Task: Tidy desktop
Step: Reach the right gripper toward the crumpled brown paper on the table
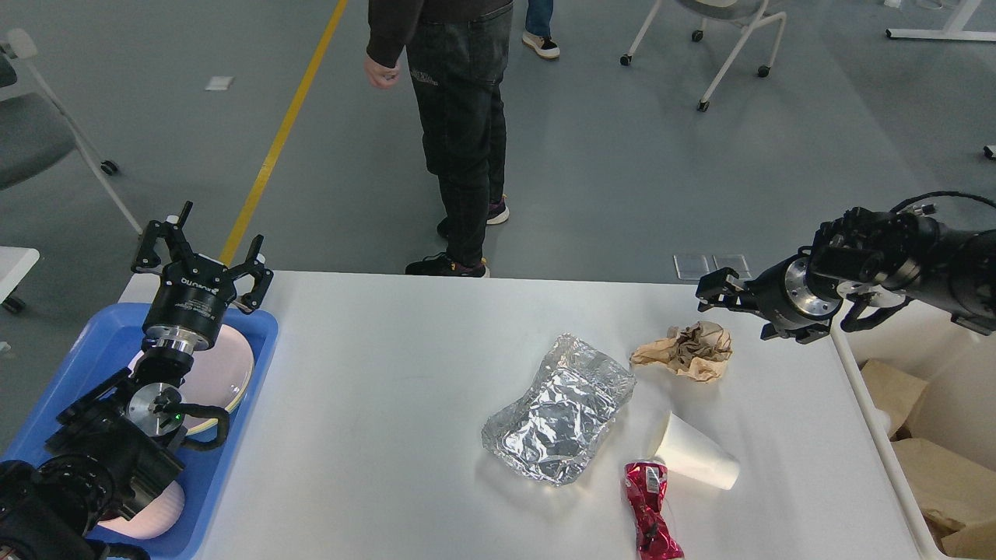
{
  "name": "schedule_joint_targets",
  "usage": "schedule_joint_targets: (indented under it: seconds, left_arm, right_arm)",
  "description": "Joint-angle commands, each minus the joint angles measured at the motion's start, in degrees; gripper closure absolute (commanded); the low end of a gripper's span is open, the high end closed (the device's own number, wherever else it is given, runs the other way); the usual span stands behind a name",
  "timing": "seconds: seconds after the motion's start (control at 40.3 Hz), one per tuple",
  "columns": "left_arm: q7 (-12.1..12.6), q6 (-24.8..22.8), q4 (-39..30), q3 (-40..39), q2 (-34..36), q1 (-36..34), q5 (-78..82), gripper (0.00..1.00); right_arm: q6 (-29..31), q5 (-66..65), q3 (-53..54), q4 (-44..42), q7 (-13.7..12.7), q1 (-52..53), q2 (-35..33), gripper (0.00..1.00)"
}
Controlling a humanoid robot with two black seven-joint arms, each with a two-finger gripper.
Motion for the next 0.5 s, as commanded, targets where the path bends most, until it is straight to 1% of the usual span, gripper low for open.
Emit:
schedule_joint_targets:
  seconds: [0.0,0.124,0.224,0.348,0.472]
  left_arm:
    - [0.0,0.0,0.0,0.0,0.0,0.0,0.0,0.04]
    - [0.0,0.0,0.0,0.0,0.0,0.0,0.0,0.04]
    - [0.0,0.0,0.0,0.0,0.0,0.0,0.0,0.04]
    - [0.0,0.0,0.0,0.0,0.0,0.0,0.0,0.04]
    - [0.0,0.0,0.0,0.0,0.0,0.0,0.0,0.04]
  right_arm:
    - [-0.1,-0.3,-0.1,-0.1,0.1,-2.3,0.3,0.0]
    - [-1.6,-0.9,0.1,-1.5,0.0,-5.8,0.3,0.0]
    - [-2.9,-2.9,2.1,-4.8,0.0,-8.9,0.3,0.0]
    - [-3.0,-5.3,4.9,-8.1,0.0,-13.3,0.5,0.0]
    - [-3.0,-5.3,5.6,-9.2,0.0,-14.0,3.0,0.0]
